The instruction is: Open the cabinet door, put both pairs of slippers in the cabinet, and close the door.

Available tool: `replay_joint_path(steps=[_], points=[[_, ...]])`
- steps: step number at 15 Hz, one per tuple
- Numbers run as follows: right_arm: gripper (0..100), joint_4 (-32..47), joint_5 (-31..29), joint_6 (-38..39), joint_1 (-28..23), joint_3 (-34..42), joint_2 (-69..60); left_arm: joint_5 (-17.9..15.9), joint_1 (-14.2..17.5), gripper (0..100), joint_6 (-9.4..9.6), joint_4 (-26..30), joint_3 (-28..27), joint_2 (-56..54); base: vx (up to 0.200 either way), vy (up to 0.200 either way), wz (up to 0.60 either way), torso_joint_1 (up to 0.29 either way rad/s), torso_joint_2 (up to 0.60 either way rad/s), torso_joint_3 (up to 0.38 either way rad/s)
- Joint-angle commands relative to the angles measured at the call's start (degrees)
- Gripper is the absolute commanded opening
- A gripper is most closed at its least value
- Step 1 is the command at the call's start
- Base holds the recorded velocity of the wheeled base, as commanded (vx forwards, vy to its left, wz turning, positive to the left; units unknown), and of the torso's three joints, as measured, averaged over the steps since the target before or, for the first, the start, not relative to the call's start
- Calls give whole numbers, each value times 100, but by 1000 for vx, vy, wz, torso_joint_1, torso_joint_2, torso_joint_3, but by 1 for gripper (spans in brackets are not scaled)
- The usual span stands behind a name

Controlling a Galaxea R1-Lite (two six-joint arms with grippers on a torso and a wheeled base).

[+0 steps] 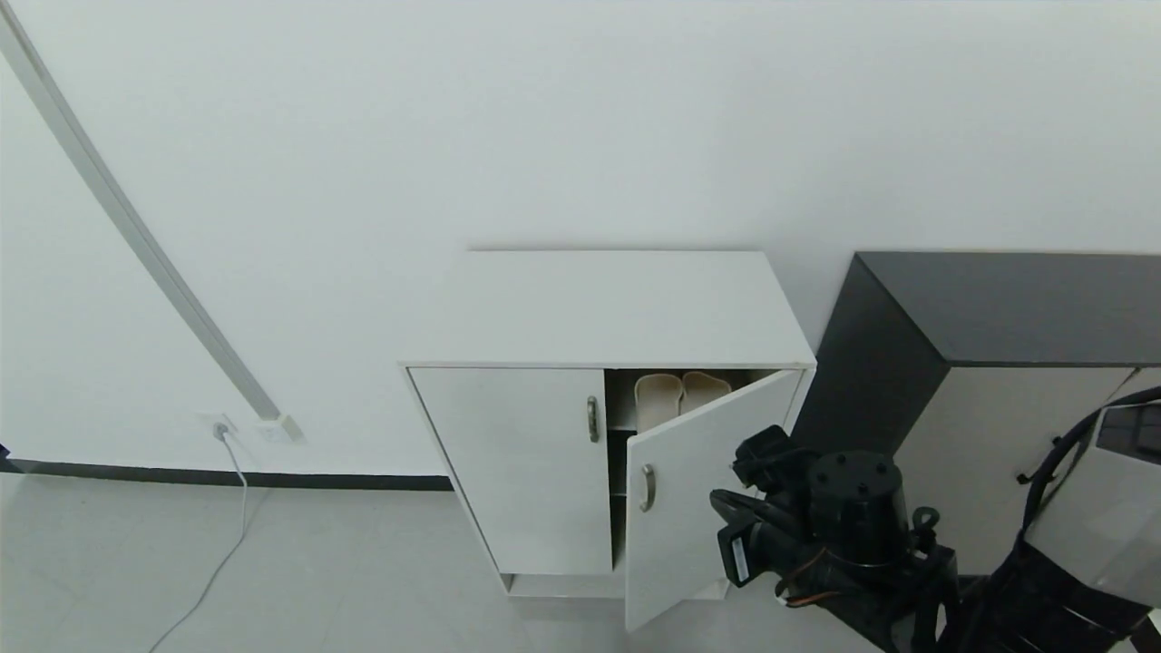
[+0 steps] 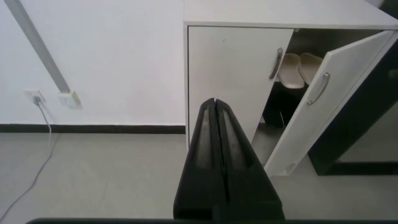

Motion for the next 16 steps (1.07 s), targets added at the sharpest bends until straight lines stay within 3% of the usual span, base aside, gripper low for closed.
replay_joint_path(steps=[1, 6, 11, 16], points=[[0, -223, -4, 2, 24, 347, -9, 2, 0, 0, -1, 0, 1, -1, 200, 0, 0, 7, 2, 2], [0, -1164, -4, 2, 147, 1244, 175, 2, 0, 0, -1, 0, 1, -1, 40, 0, 0, 4, 0, 0], [0, -1744, -21, 19, 138, 760, 940, 2, 0, 0, 7, 0, 1, -1, 0, 0, 0, 0, 0, 0], [0, -1779, -12, 37, -99, 145, 1327, 2, 0, 0, -10, 0, 1, -1, 0, 0, 0, 0, 0, 0]])
